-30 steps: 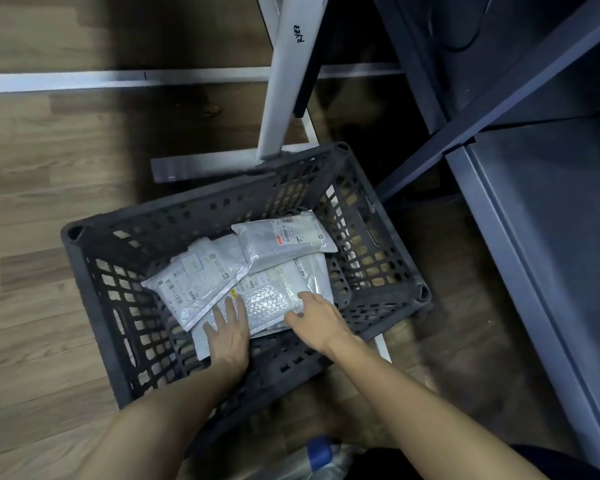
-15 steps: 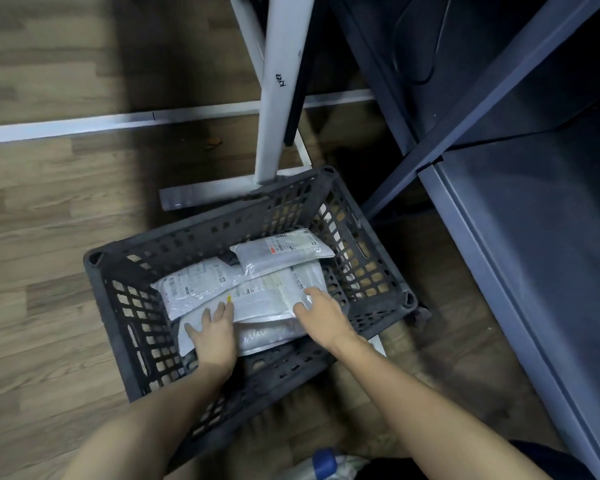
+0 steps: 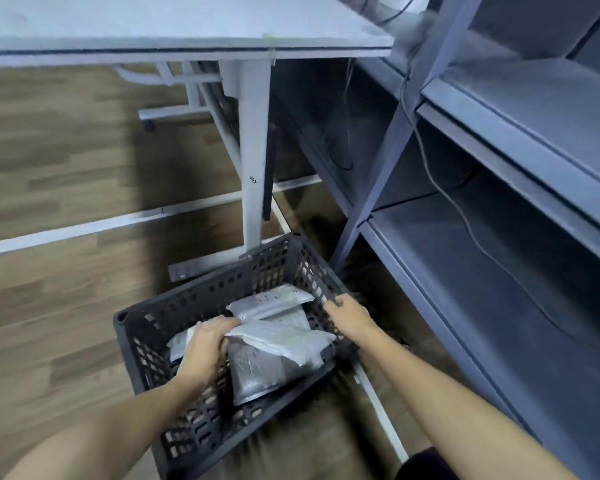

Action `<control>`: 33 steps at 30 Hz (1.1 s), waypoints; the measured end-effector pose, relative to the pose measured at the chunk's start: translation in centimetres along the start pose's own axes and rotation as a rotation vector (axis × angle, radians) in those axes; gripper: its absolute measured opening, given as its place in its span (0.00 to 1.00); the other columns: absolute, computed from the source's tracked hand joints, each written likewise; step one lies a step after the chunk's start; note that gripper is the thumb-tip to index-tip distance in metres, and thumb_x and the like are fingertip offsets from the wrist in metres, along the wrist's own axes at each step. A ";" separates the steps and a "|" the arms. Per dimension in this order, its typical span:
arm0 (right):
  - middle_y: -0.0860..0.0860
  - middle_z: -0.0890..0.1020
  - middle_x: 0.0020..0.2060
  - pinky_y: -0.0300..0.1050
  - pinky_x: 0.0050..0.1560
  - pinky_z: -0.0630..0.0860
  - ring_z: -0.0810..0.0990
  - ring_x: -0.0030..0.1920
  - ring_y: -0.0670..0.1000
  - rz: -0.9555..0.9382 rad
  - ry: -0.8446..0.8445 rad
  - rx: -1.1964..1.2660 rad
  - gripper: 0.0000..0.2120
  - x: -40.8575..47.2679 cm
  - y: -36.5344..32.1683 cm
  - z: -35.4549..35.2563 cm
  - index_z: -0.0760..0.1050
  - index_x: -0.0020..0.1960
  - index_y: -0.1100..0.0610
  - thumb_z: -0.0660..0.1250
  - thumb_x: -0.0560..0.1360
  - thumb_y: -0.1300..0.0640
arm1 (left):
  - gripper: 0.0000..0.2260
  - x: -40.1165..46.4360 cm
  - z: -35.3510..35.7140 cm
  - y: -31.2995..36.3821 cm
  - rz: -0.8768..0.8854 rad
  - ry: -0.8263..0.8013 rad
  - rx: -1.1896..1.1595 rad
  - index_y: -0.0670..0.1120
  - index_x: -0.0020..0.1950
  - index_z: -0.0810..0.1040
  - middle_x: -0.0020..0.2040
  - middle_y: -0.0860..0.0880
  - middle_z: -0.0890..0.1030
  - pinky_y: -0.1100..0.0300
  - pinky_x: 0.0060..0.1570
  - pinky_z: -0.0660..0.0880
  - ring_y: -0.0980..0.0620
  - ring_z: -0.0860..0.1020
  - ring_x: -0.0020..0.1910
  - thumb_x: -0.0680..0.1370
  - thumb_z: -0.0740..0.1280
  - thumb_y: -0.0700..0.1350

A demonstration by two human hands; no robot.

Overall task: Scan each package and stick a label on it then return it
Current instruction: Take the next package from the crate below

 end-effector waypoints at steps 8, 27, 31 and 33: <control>0.55 0.80 0.50 0.50 0.52 0.71 0.78 0.50 0.56 0.030 -0.066 0.127 0.19 -4.4 2.0 -6.9 0.78 0.49 0.59 0.57 0.79 0.46 | 0.11 2.1 -5.2 8.1 0.352 0.156 -0.098 0.42 0.54 0.81 0.56 0.65 0.77 0.79 0.62 0.58 0.67 0.72 0.58 0.79 0.61 0.43; 0.55 0.82 0.54 0.48 0.45 0.82 0.82 0.51 0.52 -0.480 0.140 1.123 0.16 -19.0 -6.2 -24.1 0.72 0.60 0.58 0.70 0.74 0.65 | 0.22 9.9 -13.1 23.5 0.351 0.542 -0.128 0.45 0.76 0.60 0.77 0.43 0.59 0.45 0.75 0.47 0.47 0.53 0.77 0.82 0.58 0.41; 0.51 0.83 0.49 0.46 0.40 0.82 0.84 0.45 0.49 -0.566 0.330 1.140 0.13 -23.6 -3.8 -28.7 0.72 0.54 0.54 0.71 0.73 0.64 | 0.28 10.0 -11.0 28.7 0.107 0.468 -0.526 0.46 0.78 0.54 0.77 0.48 0.59 0.57 0.72 0.55 0.52 0.59 0.75 0.81 0.62 0.47; 0.51 0.83 0.50 0.52 0.48 0.82 0.83 0.47 0.50 -0.570 0.445 1.142 0.13 -25.3 -1.7 -30.5 0.72 0.54 0.53 0.72 0.73 0.63 | 0.25 10.1 -9.5 32.3 0.035 0.372 -0.686 0.44 0.76 0.58 0.74 0.46 0.66 0.59 0.68 0.62 0.51 0.67 0.71 0.81 0.61 0.49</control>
Point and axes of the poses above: each hand's wrist, its own x-axis towards the middle knuckle, its own z-axis out of the palm, y = z × x, the point moved 1 cm from there along x, towards the middle knuckle
